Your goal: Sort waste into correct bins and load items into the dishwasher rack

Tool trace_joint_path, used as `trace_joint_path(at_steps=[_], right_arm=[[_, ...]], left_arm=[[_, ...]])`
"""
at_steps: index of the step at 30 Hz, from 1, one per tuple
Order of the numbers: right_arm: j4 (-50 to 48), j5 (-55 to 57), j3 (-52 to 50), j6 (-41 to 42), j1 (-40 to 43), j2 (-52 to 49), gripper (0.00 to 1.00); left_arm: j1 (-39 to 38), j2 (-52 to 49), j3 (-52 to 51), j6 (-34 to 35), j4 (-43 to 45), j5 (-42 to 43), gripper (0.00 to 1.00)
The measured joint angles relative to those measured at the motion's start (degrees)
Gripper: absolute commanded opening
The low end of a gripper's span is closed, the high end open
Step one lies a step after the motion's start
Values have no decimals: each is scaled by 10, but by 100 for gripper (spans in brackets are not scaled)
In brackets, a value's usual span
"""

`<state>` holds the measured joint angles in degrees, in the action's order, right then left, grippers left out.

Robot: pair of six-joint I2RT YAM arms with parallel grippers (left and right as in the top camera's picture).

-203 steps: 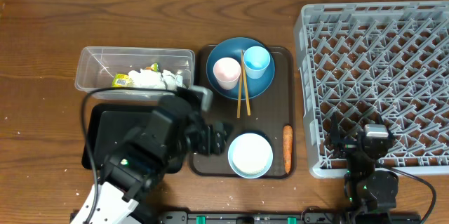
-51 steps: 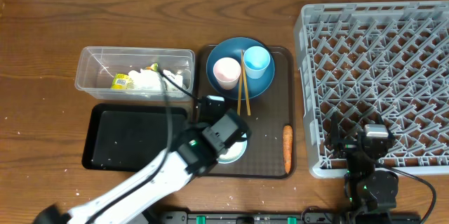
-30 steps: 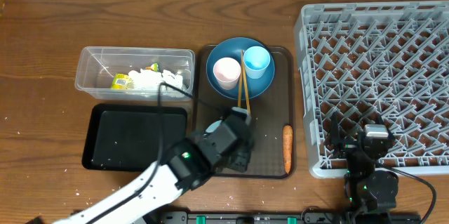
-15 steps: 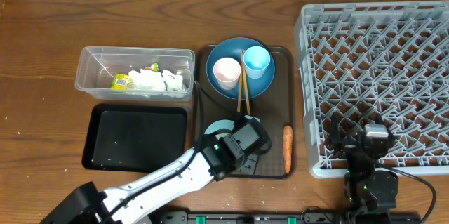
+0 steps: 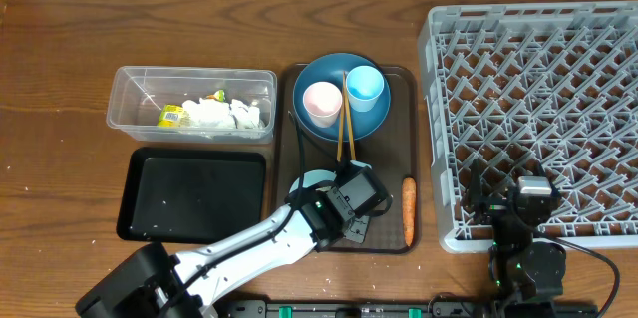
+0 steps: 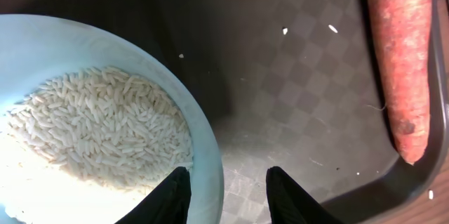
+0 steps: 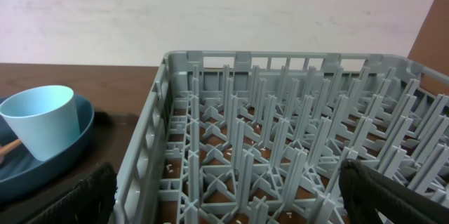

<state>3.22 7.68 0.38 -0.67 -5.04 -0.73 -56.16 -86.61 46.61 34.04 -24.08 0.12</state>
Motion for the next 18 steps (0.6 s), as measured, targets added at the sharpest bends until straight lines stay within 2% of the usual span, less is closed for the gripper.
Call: trace_joint_path(at_steps=[9,18], right_arm=[[0,0,0,0,0,0,99],[0,0,0,0,0,0,99]], left_arm=[[0,0,0,-4,7,-22,30],[0,0,0,-5,16,-47,31]])
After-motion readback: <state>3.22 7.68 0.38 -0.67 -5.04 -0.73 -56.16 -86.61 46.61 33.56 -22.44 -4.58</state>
